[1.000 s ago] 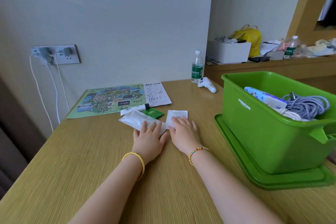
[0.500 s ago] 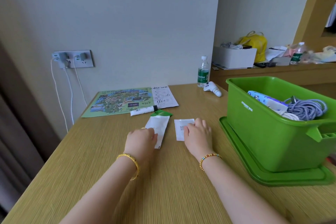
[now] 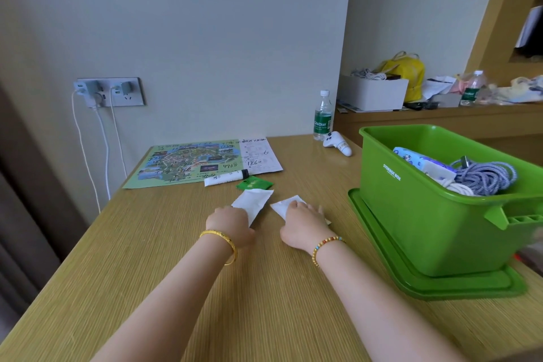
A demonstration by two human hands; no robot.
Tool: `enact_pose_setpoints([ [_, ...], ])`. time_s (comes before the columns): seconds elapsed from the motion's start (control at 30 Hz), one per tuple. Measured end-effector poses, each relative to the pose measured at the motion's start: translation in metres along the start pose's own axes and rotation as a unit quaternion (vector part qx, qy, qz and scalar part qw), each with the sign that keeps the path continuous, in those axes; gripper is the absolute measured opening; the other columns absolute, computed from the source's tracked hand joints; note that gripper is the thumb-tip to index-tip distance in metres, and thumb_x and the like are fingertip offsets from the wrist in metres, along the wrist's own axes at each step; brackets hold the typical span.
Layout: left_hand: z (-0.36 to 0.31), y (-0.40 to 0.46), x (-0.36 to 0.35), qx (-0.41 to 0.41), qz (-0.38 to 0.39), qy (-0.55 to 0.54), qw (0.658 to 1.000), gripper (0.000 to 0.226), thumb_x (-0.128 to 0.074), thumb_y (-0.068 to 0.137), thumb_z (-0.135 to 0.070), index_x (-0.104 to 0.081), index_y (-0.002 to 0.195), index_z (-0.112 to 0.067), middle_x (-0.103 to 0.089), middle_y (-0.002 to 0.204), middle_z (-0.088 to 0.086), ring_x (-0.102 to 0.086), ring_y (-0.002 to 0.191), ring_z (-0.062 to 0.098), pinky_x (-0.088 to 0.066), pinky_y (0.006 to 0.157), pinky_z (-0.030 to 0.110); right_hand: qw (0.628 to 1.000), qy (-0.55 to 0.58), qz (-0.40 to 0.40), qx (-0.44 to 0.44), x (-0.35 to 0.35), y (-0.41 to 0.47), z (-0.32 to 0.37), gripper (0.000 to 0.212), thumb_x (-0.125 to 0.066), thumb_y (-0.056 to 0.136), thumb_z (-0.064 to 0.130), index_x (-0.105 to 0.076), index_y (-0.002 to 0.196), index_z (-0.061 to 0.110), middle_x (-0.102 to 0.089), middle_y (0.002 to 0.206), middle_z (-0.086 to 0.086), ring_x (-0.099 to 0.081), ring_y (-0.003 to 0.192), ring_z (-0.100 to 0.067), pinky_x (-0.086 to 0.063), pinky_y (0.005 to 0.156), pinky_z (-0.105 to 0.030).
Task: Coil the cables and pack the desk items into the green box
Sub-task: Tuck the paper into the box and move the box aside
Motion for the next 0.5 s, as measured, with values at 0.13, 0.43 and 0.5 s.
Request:
enact_pose_setpoints([
  [0.13,0.000,-0.010,0.006,-0.001,-0.036,-0.020,0.999,0.038,-0.039,0.090,-0.007,-0.040,0.128,-0.010,-0.060,0.110,0.009,-0.061,0.097,0.027,-0.049,0.072,0.033,0.998,-0.005,-0.062,0.008,0.013,-0.014,-0.001,0.035,-0.048,0.087,0.002,-0.046,0.122,0.001,-0.056,0.120,-0.015,-0.055,0.110,-0.029,-0.045,0.085,-0.032],
  [0.43,0.010,-0.030,0.068,0.004,-0.092,-0.636,0.766,0.016,-0.044,0.091,-0.012,-0.057,0.083,-0.015,-0.059,0.078,0.003,-0.057,0.073,0.020,-0.051,0.061,0.029,0.922,0.298,-0.246,0.000,0.083,-0.045,-0.020,0.010,-0.037,0.094,0.009,-0.036,0.085,0.014,-0.053,0.072,-0.007,-0.050,0.066,-0.031,-0.035,0.051,-0.034],
  [0.5,-0.011,-0.036,0.081,-0.009,-0.054,-0.707,0.705,0.014,-0.047,0.092,-0.011,-0.060,0.092,-0.017,-0.063,0.086,0.003,-0.061,0.075,0.016,-0.053,0.051,0.024,0.897,0.319,-0.304,0.010,0.118,-0.057,-0.024,0.009,-0.038,0.094,0.010,-0.043,0.087,0.012,-0.053,0.072,-0.005,-0.046,0.066,-0.028,-0.031,0.050,-0.032],
])
Point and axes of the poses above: each hand's wrist, its own y-axis towards the middle knuckle, its own x-axis out of the back of the hand, z = x × y, the point moved 7 cm from there along y, towards the middle knuckle
